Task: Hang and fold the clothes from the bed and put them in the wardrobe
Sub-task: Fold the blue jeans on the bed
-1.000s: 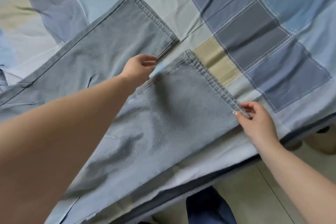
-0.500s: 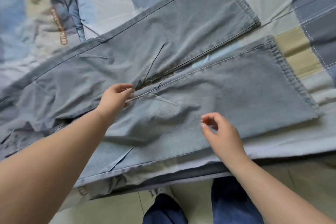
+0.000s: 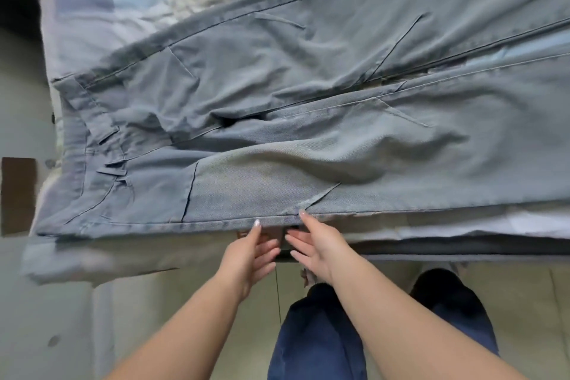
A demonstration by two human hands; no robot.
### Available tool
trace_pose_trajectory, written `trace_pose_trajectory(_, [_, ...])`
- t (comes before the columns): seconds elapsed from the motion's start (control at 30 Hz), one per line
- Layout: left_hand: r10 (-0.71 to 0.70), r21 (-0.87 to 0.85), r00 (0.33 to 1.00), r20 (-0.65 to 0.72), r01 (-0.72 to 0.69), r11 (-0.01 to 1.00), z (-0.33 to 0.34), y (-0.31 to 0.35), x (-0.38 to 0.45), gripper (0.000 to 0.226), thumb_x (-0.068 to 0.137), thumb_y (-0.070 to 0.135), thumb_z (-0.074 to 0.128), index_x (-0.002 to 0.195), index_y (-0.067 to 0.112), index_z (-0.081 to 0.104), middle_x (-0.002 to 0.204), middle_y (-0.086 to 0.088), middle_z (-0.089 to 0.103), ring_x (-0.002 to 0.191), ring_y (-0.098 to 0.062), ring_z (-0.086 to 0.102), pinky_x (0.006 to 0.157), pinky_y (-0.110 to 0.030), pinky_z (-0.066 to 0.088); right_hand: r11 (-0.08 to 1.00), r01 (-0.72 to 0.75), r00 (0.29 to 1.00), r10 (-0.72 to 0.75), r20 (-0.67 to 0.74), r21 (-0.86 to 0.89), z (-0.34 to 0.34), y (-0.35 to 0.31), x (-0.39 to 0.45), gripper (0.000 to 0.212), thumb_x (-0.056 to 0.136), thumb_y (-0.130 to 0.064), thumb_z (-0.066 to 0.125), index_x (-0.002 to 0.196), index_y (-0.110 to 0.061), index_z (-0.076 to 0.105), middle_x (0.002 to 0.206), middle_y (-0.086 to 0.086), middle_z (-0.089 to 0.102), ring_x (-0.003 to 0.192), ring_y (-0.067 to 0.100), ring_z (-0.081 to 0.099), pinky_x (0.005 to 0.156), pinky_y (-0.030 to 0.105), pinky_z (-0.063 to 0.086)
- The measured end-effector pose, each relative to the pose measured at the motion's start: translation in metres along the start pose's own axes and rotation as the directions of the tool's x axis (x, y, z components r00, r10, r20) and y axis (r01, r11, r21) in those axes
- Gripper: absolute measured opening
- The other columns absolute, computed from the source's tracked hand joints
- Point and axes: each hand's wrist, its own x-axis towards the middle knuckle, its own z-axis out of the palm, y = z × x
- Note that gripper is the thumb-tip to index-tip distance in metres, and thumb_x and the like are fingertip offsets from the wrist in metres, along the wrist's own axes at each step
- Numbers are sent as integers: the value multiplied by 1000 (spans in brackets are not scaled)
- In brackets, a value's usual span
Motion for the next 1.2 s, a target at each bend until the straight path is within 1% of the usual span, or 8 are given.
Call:
trace_pose_trajectory(0.17, [130,-345,989,70,-99,933,-24,14,13,29,97,37,50,107,13,62,105,-9,70,94,-18,66,72,-31,51,985,51,998,-56,24,165,57,19,6,26,94,-27,57,117,-14,55,94,5,66,82,15,62,91,34,42])
trace_pose_trajectory(0.27, [200,-431,980,-4,-182,884,-38,22,17,19,98,26,52,101,9,60,104,-12,68,89,-20,67,76,-34,52,967,132,991,-132,-15,216,76,25,7,26,95,-18,56,119,-8,56,106,10,67,90,19,63,90,34,43])
trace_pose_trajectory(0.43, [148,-410,988,47,-116,905,-71,-23,8,23,97,21,54,108,1,58,106,-16,71,94,-20,71,79,-31,54,982,150,984,-137,-114,118,62,73,0,30,94,-19,59,122,-8,57,113,7,67,102,18,63,92,34,44])
trace_pose_trajectory(0.57, [152,-498,986,68,-98,862,-94,-21,15,19,96,13,55,109,0,55,105,-16,71,95,-21,70,88,-36,54,961,153,987,-136,-88,229,73,91,-7,20,96,-20,54,114,-13,57,105,4,66,112,23,58,100,37,40])
trace_pose_trajectory(0.7, [155,-633,988,7,-116,766,-125,14,33,32,92,11,60,120,-3,54,108,-20,68,96,-27,67,69,-37,58,967,122,991,-108,-76,225,109,88,-3,15,94,-19,57,107,-12,56,125,10,58,125,26,50,100,37,39])
trace_pose_trajectory(0.93, [73,-749,987,-140,-154,644,-176,44,64,43,85,17,71,123,7,55,113,-17,68,94,-30,69,63,-42,59,982,63,997,-56,-44,176,178,94,9,20,91,-20,61,111,-16,57,134,8,55,121,24,52,100,38,40])
trace_pose_trajectory(1.07, [31,-697,970,-243,-197,689,-200,32,68,35,84,9,70,116,4,56,113,-17,67,93,-28,68,74,-42,57,993,78,989,-66,-136,86,188,103,15,33,91,-27,63,121,-15,55,129,6,58,98,20,58,90,37,45])
trace_pose_trajectory(1.2, [30,-657,974,-224,-173,734,-205,2,56,15,90,9,64,103,8,56,114,-16,66,91,-23,66,77,-40,53,998,43,976,-34,-214,37,173,124,12,43,90,-29,64,127,-13,52,133,8,55,101,21,57,86,36,47])
